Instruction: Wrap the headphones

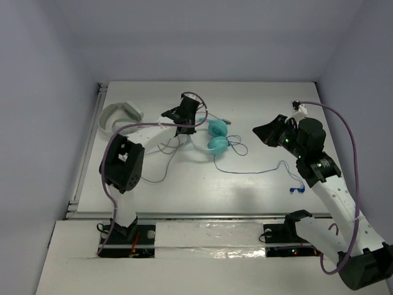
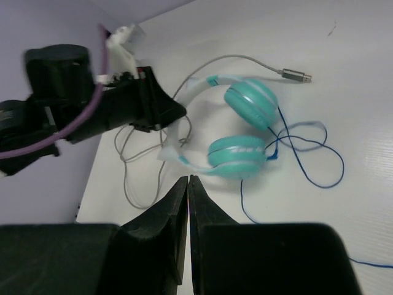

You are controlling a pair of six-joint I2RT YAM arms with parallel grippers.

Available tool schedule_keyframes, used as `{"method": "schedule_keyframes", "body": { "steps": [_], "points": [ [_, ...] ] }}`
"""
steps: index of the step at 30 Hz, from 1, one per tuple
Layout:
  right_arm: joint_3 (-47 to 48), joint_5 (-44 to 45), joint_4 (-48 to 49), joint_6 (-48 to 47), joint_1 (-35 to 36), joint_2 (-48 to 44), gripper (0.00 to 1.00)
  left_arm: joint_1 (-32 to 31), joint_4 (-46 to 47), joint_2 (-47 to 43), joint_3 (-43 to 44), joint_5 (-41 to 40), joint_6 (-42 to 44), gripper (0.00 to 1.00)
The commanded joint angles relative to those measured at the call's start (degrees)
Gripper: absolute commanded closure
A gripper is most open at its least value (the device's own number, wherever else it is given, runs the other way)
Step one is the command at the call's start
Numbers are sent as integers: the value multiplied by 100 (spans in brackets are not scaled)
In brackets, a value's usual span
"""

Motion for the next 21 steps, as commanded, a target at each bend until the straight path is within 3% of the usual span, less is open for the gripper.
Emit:
{"method": "schedule_keyframes", "body": {
  "steps": [1,7,10,11,14,17,21],
  "points": [
    [-111,-134,550,74,49,65,91,-14,-483,-1164,673,523,133,100],
    [-58,-379,804,13,49,249,84,363,-1116,-1656,1606,919,362,100],
    [-32,-521,1007,-40,49,363,63,688,-1134,-1894,1782,1262,363,100],
    [-49,-521,1077,-83,49,390,50,785,-1143,-1990,1904,1575,354,100],
    [-84,-468,1244,-180,49,548,34,1145,-1230,-2113,2255,1981,345,100],
    [-163,-783,1823,-233,49,897,23,1208,-1529,-2009,2886,2088,371,100],
    [-269,-1215,2473,-277,102,1522,18,1208,-1740,-1894,3355,2500,371,100]
  ]
}}
